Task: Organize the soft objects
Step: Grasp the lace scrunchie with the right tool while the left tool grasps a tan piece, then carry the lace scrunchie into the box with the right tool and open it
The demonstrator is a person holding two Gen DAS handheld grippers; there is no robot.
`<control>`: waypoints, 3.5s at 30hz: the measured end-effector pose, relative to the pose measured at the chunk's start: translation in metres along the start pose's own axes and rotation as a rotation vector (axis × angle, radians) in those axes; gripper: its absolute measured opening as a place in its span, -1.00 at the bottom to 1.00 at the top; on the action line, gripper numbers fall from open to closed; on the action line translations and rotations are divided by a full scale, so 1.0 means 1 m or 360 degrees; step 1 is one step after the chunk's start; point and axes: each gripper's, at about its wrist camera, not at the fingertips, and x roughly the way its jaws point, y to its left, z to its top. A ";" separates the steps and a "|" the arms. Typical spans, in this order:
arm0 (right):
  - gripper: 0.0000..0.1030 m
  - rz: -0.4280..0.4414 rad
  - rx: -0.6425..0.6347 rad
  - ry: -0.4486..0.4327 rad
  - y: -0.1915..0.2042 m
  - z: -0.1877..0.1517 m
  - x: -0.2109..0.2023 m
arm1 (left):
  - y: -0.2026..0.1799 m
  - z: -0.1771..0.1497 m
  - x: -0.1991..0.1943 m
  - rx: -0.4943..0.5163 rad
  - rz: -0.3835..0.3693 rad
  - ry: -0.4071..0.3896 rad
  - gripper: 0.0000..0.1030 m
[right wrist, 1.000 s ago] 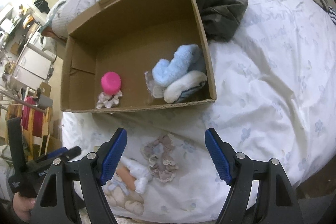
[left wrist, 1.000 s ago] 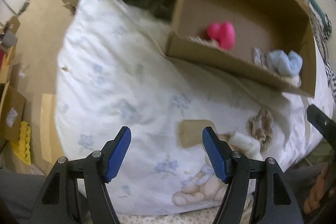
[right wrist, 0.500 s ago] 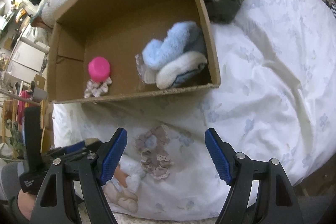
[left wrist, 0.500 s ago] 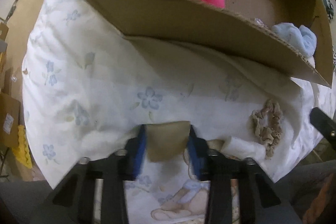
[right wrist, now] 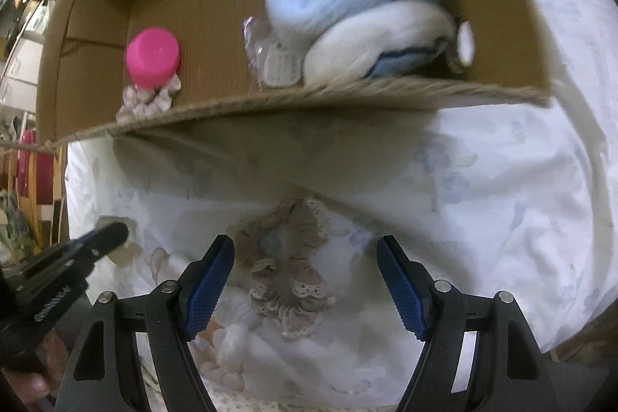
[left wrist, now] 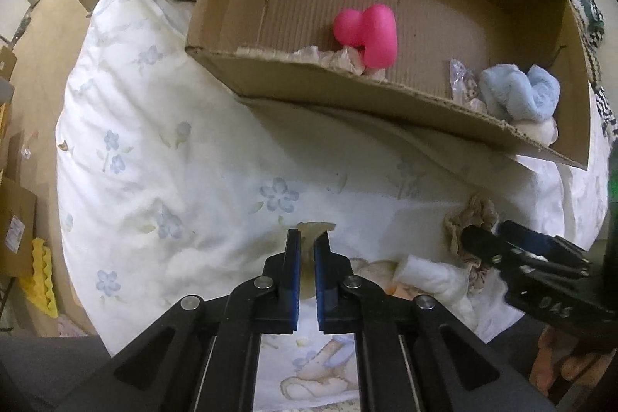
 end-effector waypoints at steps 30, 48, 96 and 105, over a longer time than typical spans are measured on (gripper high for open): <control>-0.79 0.0215 -0.0175 -0.0355 0.024 -0.014 -0.066 | 0.039 0.001 -0.078 -0.0126 -0.0060 -0.0281 -0.88; -0.79 0.0447 -0.0204 -0.0667 0.029 0.001 -0.148 | 0.018 0.034 -0.153 0.0010 -0.0018 -0.0663 -0.88; -0.79 0.0206 -0.0103 -0.0498 0.018 0.067 -0.075 | -0.022 0.091 -0.074 0.0181 0.0017 -0.0644 -0.79; -0.79 0.0194 -0.0102 -0.0499 0.018 0.066 -0.074 | -0.024 0.090 -0.071 0.0192 0.0027 -0.0619 -0.52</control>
